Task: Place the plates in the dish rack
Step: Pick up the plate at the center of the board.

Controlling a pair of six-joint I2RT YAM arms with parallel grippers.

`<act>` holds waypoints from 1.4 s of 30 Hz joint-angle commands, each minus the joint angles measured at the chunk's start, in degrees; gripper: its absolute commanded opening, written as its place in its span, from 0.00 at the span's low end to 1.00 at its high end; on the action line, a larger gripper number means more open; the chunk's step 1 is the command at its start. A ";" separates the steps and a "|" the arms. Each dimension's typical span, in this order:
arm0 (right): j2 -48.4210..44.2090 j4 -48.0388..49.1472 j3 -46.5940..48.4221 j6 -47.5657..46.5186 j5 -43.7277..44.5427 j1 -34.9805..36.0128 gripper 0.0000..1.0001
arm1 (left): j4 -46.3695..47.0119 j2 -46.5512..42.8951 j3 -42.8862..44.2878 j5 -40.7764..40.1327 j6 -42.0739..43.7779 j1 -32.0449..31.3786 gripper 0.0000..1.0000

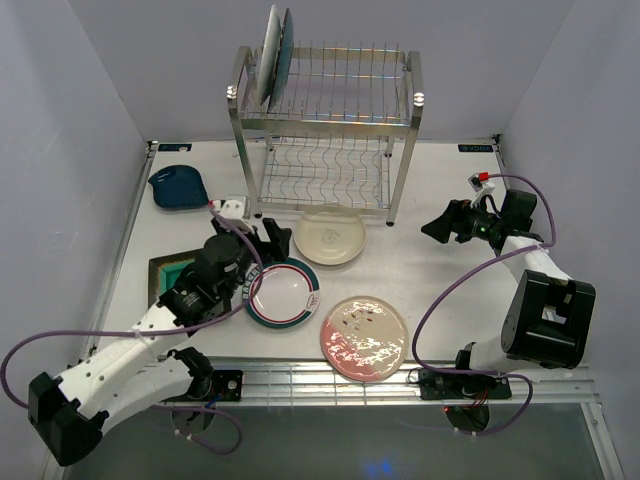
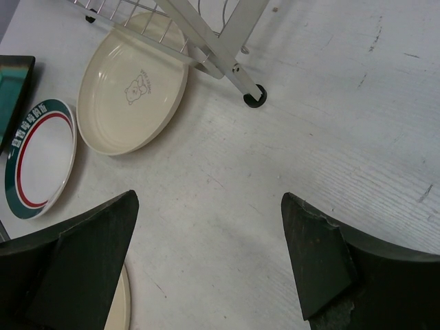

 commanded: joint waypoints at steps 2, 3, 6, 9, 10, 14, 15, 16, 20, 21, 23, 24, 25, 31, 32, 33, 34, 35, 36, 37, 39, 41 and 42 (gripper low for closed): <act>-0.96 0.54 -0.14 -1.22 -0.50 0.09 0.90 | 0.00 5.98 1.03 -15.50 1.80 -8.28 0.98; -0.87 0.54 -0.14 -1.30 -0.33 0.09 0.90 | 1.75 6.51 0.68 -16.74 2.86 -9.51 0.98; -0.87 0.54 -0.05 -1.39 -0.24 0.09 0.90 | 3.61 9.24 -0.46 -17.63 7.08 -13.03 0.98; -0.52 0.45 0.03 -1.48 -0.24 0.09 0.90 | 3.61 12.57 -0.73 -20.35 7.61 -14.88 0.98; -0.61 0.36 0.03 -1.39 -0.32 0.09 0.90 | 3.61 13.37 -0.64 -20.70 7.70 -15.23 0.98; -0.26 0.28 0.12 -1.39 -0.24 0.00 0.90 | 2.65 15.48 -0.38 -23.68 6.13 -15.41 0.98; -0.26 0.28 0.21 -1.48 -0.32 0.00 0.90 | 3.17 15.48 -1.42 -24.57 4.90 -15.41 0.98; -0.17 0.28 0.21 -1.48 -0.50 0.09 0.90 | 3.70 15.05 -2.13 -25.62 4.71 -15.41 0.98; 0.09 0.19 0.21 -1.48 -0.94 0.09 0.90 | 3.61 12.59 -3.80 -29.49 1.11 -15.41 0.98; 0.18 0.27 0.21 -1.66 -1.20 0.09 0.90 | 3.18 12.15 -3.98 -29.06 0.24 -15.41 0.98; 0.27 0.10 0.30 -1.74 -1.90 0.09 0.90 | 1.25 11.53 -3.54 -28.18 -4.48 -15.41 0.98; 0.62 0.10 0.38 -2.01 -2.34 0.00 0.90 | -1.37 11.62 -3.02 -26.26 -6.69 -15.41 0.98; 0.80 0.01 0.39 -2.01 -3.30 0.00 0.90 | -1.92 11.70 -2.67 -24.85 -7.93 -15.41 0.98; 2.12 -1.64 1.35 -2.36 -3.75 0.00 0.91 | -2.98 12.23 -2.31 -20.80 -13.83 -16.28 0.98; 1.94 -1.66 1.27 -2.45 -3.75 0.09 0.91 | -2.98 11.80 -2.05 -20.88 -14.18 -16.29 0.98; 1.77 -1.66 1.18 -2.45 -3.67 0.00 0.91 | -3.50 10.49 -1.61 -20.97 -14.71 -16.29 0.98; 1.59 -1.57 1.09 -2.45 -3.40 0.09 0.91 | -4.20 9.52 -1.00 -20.71 -14.45 -16.37 0.98; 1.42 -1.48 1.00 -2.45 -3.40 0.09 0.91 | -5.34 8.46 -0.82 -19.66 -14.45 -16.29 0.98; 1.33 -1.31 0.91 -2.36 -3.40 0.09 0.91 | -4.05 7.24 -1.77 -19.39 -13.66 -16.29 0.98; 1.24 -1.31 0.83 -2.45 -3.40 0.09 0.91 | -2.64 4.53 -3.18 -19.04 -10.96 -16.29 0.98; 1.41 -1.31 0.82 -2.27 -3.49 0.09 0.91 | 3.05 1.79 -8.25 -17.38 -7.78 -16.29 0.98; 1.68 -1.22 1.00 -2.27 -3.58 0.09 0.91 | 3.70 -1.11 -10.39 -17.19 -4.52 -16.29 0.98; 1.85 -1.39 1.09 -2.27 -3.66 0.09 0.91 | 3.53 -1.56 -10.74 -19.11 -4.69 -16.29 0.98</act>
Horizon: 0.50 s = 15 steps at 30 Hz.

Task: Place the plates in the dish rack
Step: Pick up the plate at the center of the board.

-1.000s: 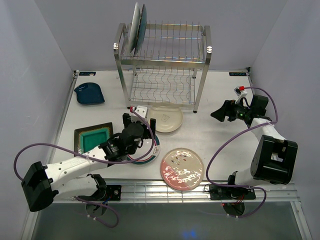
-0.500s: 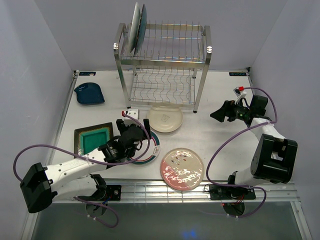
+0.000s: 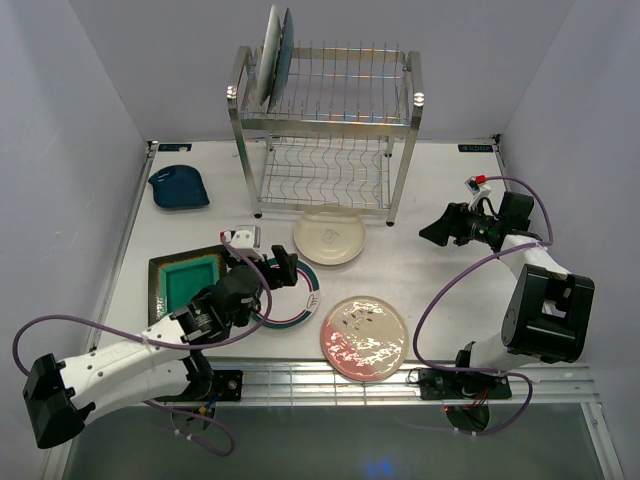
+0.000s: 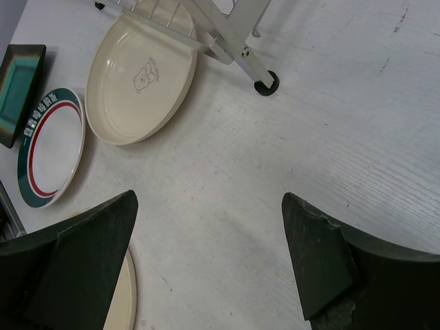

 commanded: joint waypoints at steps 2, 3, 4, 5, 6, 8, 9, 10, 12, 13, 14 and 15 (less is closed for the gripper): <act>-0.03 0.05 1.18 -1.07 -1.61 0.09 0.91 | -0.06 -2.18 -1.57 -0.90 2.65 -0.18 0.98; -0.11 0.05 1.18 -1.07 -1.61 0.09 0.91 | -0.94 -1.92 -1.56 -0.73 2.39 -0.18 0.98; -0.11 0.05 1.18 -1.07 -1.52 0.09 0.91 | -0.43 -1.57 -2.35 -0.46 2.30 -0.18 0.98; -0.11 0.13 1.09 -1.07 -1.52 0.09 0.91 | -0.42 -0.87 -2.27 0.58 2.99 -0.26 0.98; -0.20 0.14 1.09 -1.07 -1.52 0.09 0.91 | -0.86 -0.42 -2.09 0.85 3.17 -0.27 0.98; -0.20 0.14 1.09 -1.07 -1.52 0.09 0.91 | -1.04 0.63 -1.48 3.13 3.87 -0.18 0.98; -0.11 0.05 1.09 -1.07 -1.52 0.00 0.91 | -1.13 2.29 -1.13 3.93 4.49 -0.26 0.98; -0.11 -0.04 1.18 -1.07 -1.52 0.09 0.91 | -1.13 3.44 -0.34 4.28 4.93 -0.35 0.98; 0.06 0.05 1.18 -1.07 -1.52 0.09 0.91 | -1.30 6.51 0.45 2.10 5.46 -1.40 0.98; 0.15 0.05 1.26 -1.07 -1.52 0.09 0.91 | -1.30 10.26 0.89 0.09 5.72 -4.19 0.98; 0.24 -0.04 1.35 -1.16 -1.52 0.09 0.91 | -1.56 12.39 2.12 -5.68 5.90 -5.96 0.98; 0.33 -0.13 1.44 -1.25 -1.52 0.00 0.91 | -2.09 14.50 3.09 -8.78 5.72 -8.07 0.98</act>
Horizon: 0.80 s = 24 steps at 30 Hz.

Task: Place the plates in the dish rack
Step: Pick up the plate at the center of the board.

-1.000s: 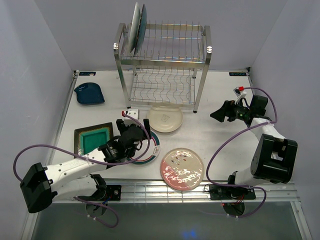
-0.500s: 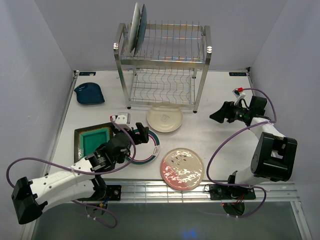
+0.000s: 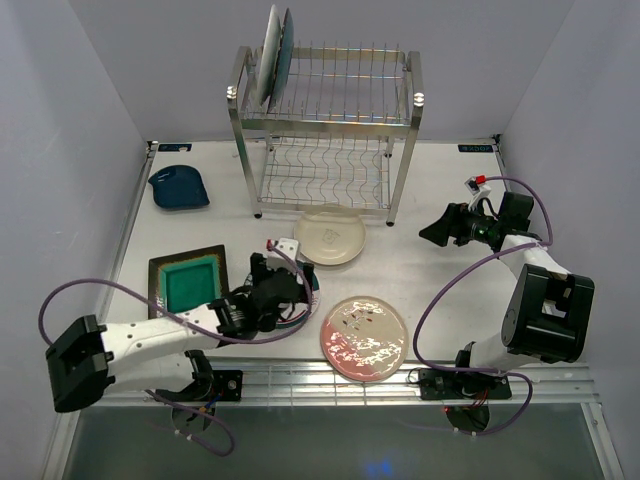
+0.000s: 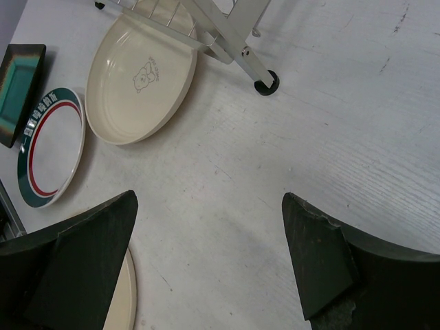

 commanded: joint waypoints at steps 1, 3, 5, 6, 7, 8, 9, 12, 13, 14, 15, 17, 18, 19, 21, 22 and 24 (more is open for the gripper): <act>0.39 -0.11 1.53 -1.27 -1.43 0.09 0.91 | -2.48 8.91 4.66 -10.68 0.74 -7.83 0.98; 0.48 -0.11 1.44 -1.36 -1.35 0.09 0.91 | -7.83 13.23 9.49 -16.05 -1.10 -9.96 0.98; 0.48 -0.28 1.53 -1.36 -1.61 0.00 0.91 | -14.57 19.65 13.09 -19.64 -4.52 -12.25 0.98; 0.48 -0.46 1.62 -1.36 -1.61 0.09 0.91 | -17.58 21.67 16.42 -20.89 -6.10 -13.04 0.98; 0.57 -0.46 1.62 -1.44 -1.61 0.09 0.91 | -20.13 23.69 18.02 -21.94 -9.43 -14.27 0.98; 0.57 -0.46 1.62 -1.44 -1.61 0.09 0.91 | -22.77 27.19 19.43 -22.48 -11.11 -14.45 0.98; 0.39 -0.46 1.62 -1.36 -1.52 0.09 0.91 | -26.54 28.71 20.66 -22.48 -12.09 -14.72 0.98; 0.57 -0.20 1.35 -1.36 -1.78 0.00 0.91 | -28.42 32.41 22.87 -20.99 -11.92 -15.16 0.98; 0.65 -0.20 1.53 -1.36 -1.79 0.09 0.91 | -28.42 32.76 23.13 -19.51 -11.49 -15.25 0.98; 0.66 -0.28 1.44 -1.36 -1.79 0.09 0.91 | -28.42 33.20 23.13 -18.80 -10.79 -15.25 0.98; 0.74 -0.28 1.53 -1.36 -1.79 0.09 0.91 | -28.51 33.90 23.22 -18.18 -10.52 -15.25 0.98; 0.83 -0.28 1.62 -1.27 -1.87 0.09 0.91 | -28.86 34.43 23.31 -18.00 -10.51 -15.25 0.98; 0.83 -0.28 1.62 -1.36 -1.96 0.00 0.91 | -29.56 34.79 23.48 -18.26 -10.95 -15.25 0.98; 0.83 -0.28 1.62 -1.36 -1.96 0.09 0.91 | -29.91 35.57 23.74 -18.35 -11.13 -15.25 0.98; 0.83 -0.37 1.62 -1.36 -1.96 0.00 0.91 | -31.49 36.54 24.71 -18.44 -11.74 -15.25 0.98; 0.83 -0.37 1.62 -1.36 -1.96 0.09 0.91 | -31.93 37.68 25.15 -18.35 -11.74 -15.25 0.98; 0.92 -0.37 1.62 -1.36 -1.96 0.09 0.91 | -33.42 38.91 26.38 -18.53 -12.27 -15.25 0.98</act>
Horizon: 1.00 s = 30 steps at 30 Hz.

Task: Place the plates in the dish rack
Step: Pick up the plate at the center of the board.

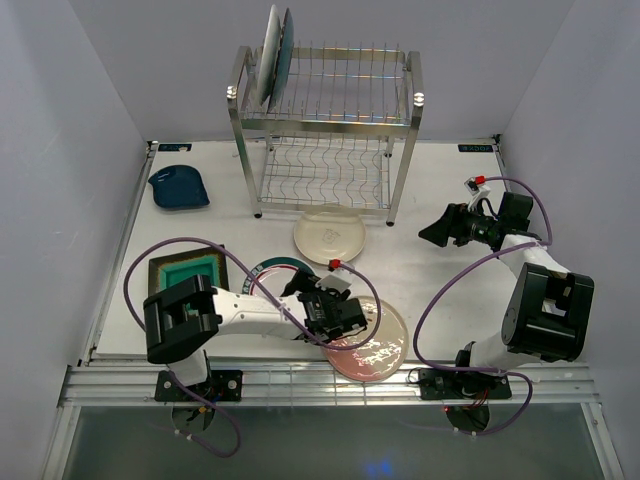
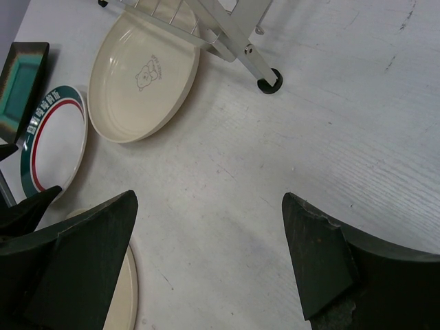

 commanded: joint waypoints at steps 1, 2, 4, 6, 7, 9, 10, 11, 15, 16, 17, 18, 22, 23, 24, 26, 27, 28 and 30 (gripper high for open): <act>0.48 -0.30 1.62 -1.09 -1.33 0.09 0.91 | -3.37 1.76 2.95 -1.13 -2.00 -0.30 0.98; 0.48 -0.31 1.70 -1.09 -1.33 0.09 0.91 | -3.73 2.20 3.22 -1.04 -2.26 -0.30 0.98; 0.48 -0.31 1.70 -1.09 -1.33 0.09 0.91 | -4.34 2.65 3.57 -0.69 -3.05 -0.30 0.98; 0.57 -0.31 1.70 -1.09 -1.33 0.09 0.91 | -4.17 2.56 3.31 -0.43 -3.58 -0.30 0.98; 0.57 -0.31 1.70 -1.09 -1.42 0.00 0.91 | -4.00 2.39 3.22 -0.34 -3.93 -0.38 0.98; 0.66 -0.31 1.79 -1.09 -1.50 0.09 0.91 | -2.42 1.60 2.87 -0.43 -4.11 -0.65 0.98; 0.75 -0.31 1.79 -1.09 -1.50 0.00 0.91 | -1.72 1.33 2.43 -0.60 -3.85 -1.08 0.98; 0.75 -0.31 1.79 -1.09 -1.50 0.09 0.91 | -1.27 1.15 2.43 -0.95 -4.20 -1.26 0.98; 0.75 -0.39 1.88 -1.09 -1.50 0.09 0.91 | -0.31 -1.12 2.08 -2.09 -5.69 -1.79 0.98; 0.83 -0.48 1.88 -1.09 -1.50 0.09 0.91 | 0.22 -1.74 1.55 -2.01 -5.69 -1.88 0.98; 0.83 -0.48 1.79 -1.09 -1.50 0.09 0.91 | 1.79 -2.53 1.11 -1.92 -5.43 -2.05 0.98; 0.83 -0.48 1.97 -1.09 -1.50 0.09 0.91 | 2.85 -3.23 0.59 -1.92 -4.30 -2.32 0.98; 0.83 -0.57 1.97 -1.09 -1.59 0.09 0.91 | 9.96 -7.54 -2.93 0.09 1.24 -3.11 0.98; 0.83 -0.57 1.97 -1.09 -1.59 0.09 0.91 | 12.94 -7.98 -4.15 1.93 2.55 -3.11 0.98; 1.01 -0.57 1.88 -1.09 -1.59 0.09 0.91 | 14.27 -8.16 -4.60 2.64 3.87 -3.11 0.98; 1.01 -0.57 2.06 -1.09 -1.68 0.09 0.91 | 15.34 -6.77 -4.52 3.96 5.90 -3.02 0.98; 1.18 -0.66 2.06 -1.01 -1.77 0.09 0.91 | 15.25 -5.71 -3.47 4.49 6.43 -3.02 0.98; 1.19 -0.66 2.14 -1.09 -1.77 0.09 0.91 | 15.08 -4.40 -2.68 4.76 7.22 -3.11 0.98; 1.36 -0.66 2.14 -1.09 -1.77 0.00 0.91 | 13.06 -0.18 0.38 5.81 6.88 -3.11 0.98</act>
